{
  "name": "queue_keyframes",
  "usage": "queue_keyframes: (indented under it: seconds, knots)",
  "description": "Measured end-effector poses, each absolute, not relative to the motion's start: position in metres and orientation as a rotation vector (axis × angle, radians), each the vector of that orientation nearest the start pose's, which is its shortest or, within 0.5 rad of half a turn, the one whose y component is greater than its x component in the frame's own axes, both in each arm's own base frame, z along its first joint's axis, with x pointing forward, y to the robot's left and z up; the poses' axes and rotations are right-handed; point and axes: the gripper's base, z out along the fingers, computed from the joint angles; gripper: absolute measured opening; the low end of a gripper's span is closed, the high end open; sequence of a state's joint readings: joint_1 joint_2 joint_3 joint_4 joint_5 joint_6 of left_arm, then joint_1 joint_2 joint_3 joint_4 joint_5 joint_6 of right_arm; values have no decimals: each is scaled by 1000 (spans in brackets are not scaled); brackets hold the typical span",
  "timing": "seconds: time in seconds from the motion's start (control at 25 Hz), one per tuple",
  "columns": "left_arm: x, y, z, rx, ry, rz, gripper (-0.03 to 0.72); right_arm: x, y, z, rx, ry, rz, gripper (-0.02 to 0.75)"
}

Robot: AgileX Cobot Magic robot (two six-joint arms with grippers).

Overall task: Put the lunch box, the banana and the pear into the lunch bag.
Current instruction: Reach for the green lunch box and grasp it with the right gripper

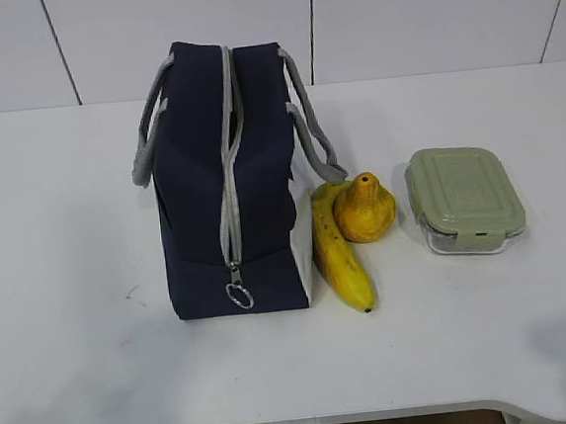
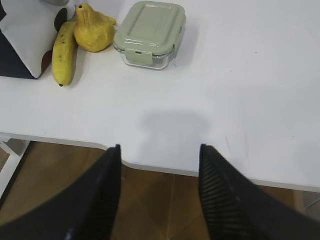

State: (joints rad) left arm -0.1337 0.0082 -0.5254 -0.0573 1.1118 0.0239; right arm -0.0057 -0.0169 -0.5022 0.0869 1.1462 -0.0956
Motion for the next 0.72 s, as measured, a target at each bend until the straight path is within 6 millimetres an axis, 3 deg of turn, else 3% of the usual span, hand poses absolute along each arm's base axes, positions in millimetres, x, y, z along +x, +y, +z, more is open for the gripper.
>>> queue_keyframes:
  seconds: [0.44, 0.72]
  knots:
    - [-9, -3, 280, 169, 2073, -136, 414, -11, 8, 271, -105, 2107, 51, 396]
    - [-9, -3, 280, 169, 2073, -136, 414, 15, 8, 276, -100, 2259, 63, 396]
